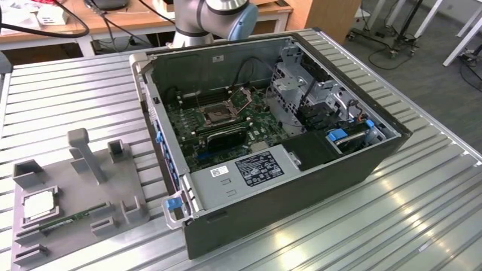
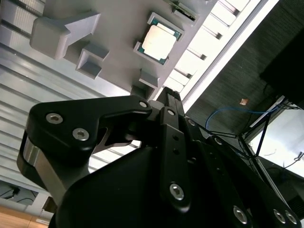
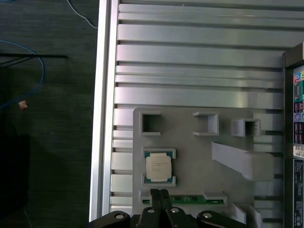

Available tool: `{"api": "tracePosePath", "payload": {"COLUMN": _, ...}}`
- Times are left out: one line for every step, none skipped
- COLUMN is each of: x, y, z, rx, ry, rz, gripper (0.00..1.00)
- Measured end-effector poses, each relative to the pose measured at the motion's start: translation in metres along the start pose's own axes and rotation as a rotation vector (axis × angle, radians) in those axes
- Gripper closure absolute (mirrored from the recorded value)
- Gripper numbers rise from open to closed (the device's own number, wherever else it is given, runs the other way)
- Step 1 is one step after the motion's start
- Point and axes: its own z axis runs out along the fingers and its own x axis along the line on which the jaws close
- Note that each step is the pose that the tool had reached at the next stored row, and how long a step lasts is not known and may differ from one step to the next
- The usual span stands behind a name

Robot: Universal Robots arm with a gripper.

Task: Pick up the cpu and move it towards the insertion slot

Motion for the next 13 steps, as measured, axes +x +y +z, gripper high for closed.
{"api": "tracePosePath", "payload": {"x": 0.0013, "y": 0.0, "z": 0.0001, "rx": 0.0, "ry": 0.0, "rz": 0.0, "gripper": 0.89}}
{"api": "tracePosePath", "payload": {"x": 0.0025, "y": 0.0001, "z": 0.0003, "rx": 0.0, "ry": 0.0, "rz": 0.0, "gripper": 0.89}}
{"api": "tracePosePath", "payload": {"x": 0.0038, "y": 0.0001, "z": 0.0004, "rx": 0.0, "ry": 0.0001, "rz": 0.0, "gripper": 0.89}}
{"api": "tracePosePath", "payload": {"x": 0.0051, "y": 0.0001, "z": 0.0005, "rx": 0.0, "ry": 0.0001, "rz": 0.0, "gripper": 0.89}}
{"api": "tracePosePath", "payload": {"x": 0.0065, "y": 0.0001, "z": 0.0006, "rx": 0.0001, "ry": 0.0001, "rz": 0.0, "gripper": 0.89}}
{"api": "tracePosePath", "payload": {"x": 0.0078, "y": 0.0002, "z": 0.0008, "rx": 0.0, "ry": 0.0, "rz": 0.0, "gripper": 0.89}}
{"api": "tracePosePath", "payload": {"x": 0.0092, "y": 0.0002, "z": 0.001, "rx": 0.0, "ry": 0.0, "rz": 0.0, "gripper": 0.89}}
{"api": "tracePosePath", "payload": {"x": 0.0107, "y": 0.0002, "z": 0.0012, "rx": 0.0, "ry": 0.0, "rz": 0.0, "gripper": 0.89}}
{"api": "tracePosePath", "payload": {"x": 0.012, "y": 0.0002, "z": 0.0013, "rx": 0.0, "ry": 0.0, "rz": 0.0, "gripper": 0.89}}
{"api": "tracePosePath", "payload": {"x": 0.0133, "y": 0.0002, "z": 0.0015, "rx": 0.0, "ry": 0.0, "rz": 0.0, "gripper": 0.89}}
{"api": "tracePosePath", "payload": {"x": 0.0146, "y": 0.0002, "z": 0.0016, "rx": 0.0, "ry": 0.0, "rz": 0.0, "gripper": 0.89}}
{"api": "tracePosePath", "payload": {"x": 0.0158, "y": 0.0003, "z": 0.0017, "rx": 0.0, "ry": 0.0, "rz": 0.0, "gripper": 0.89}}
{"api": "tracePosePath", "payload": {"x": 0.0168, "y": 0.0003, "z": 0.0018, "rx": 0.0, "ry": 0.0001, "rz": 0.0, "gripper": 0.89}}
